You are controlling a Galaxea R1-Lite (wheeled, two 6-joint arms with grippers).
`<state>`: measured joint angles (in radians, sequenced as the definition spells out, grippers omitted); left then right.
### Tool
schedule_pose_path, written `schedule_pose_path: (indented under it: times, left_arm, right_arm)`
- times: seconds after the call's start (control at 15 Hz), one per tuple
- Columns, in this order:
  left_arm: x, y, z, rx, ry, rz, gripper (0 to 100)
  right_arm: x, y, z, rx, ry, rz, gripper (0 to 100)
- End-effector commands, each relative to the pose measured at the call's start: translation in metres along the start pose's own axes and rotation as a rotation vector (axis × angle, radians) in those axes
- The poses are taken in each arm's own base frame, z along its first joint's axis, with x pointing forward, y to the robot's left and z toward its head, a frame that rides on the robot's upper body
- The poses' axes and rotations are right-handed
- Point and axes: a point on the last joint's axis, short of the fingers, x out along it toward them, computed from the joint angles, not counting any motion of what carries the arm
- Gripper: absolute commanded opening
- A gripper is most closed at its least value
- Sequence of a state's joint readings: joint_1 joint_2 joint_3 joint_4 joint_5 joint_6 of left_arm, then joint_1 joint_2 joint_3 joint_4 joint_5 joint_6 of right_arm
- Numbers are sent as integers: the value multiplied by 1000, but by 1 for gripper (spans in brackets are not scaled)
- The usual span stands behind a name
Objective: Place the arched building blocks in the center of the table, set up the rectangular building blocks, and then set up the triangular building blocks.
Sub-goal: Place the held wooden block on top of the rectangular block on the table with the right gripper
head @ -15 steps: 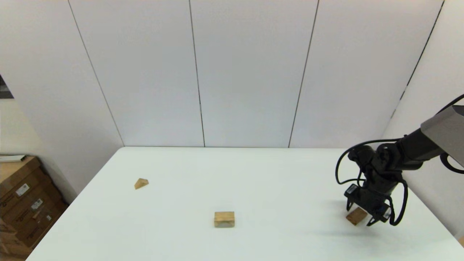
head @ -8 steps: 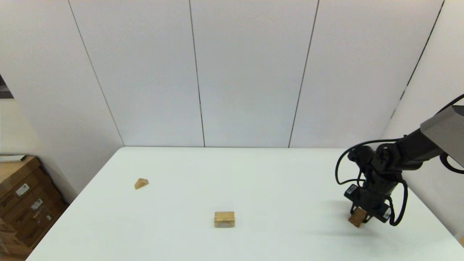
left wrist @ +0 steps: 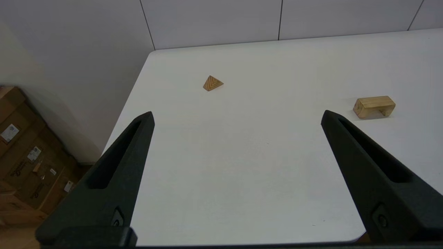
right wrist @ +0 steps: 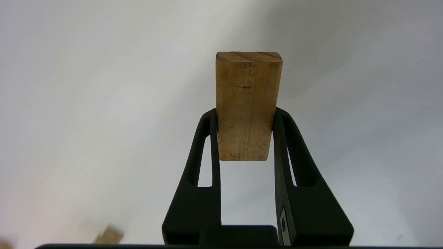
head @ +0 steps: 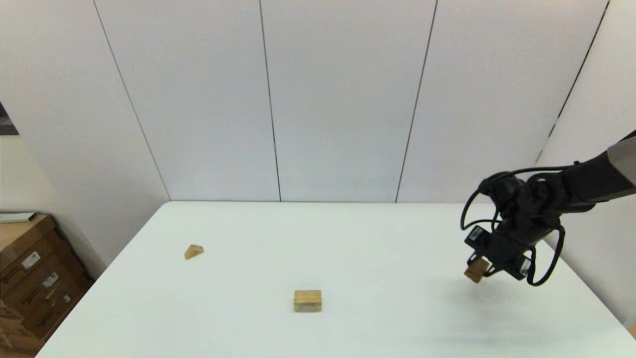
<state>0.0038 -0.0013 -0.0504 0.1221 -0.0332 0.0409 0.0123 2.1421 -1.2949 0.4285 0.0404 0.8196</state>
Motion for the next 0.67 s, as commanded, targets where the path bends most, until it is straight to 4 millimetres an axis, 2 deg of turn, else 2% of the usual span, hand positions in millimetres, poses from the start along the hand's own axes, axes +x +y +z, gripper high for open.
schedule_pose_path:
  times: [0.07, 0.2, 0.4, 0.67]
  left_arm:
    - [0, 0, 0, 0, 2, 0, 100]
    - [0, 0, 0, 1, 0, 0, 100]
    - [0, 0, 0, 0, 2, 0, 100]
    - [0, 0, 0, 0, 2, 0, 100]
  right_arm:
    - [-73, 58, -46, -461, -104, 193, 0]
    - [-79, 74, -65, -681, -88, 203, 0]
    - [-86, 102, -109, -1010, -67, 255, 0]
    - [-73, 133, -171, -1367, -14, 283, 0]
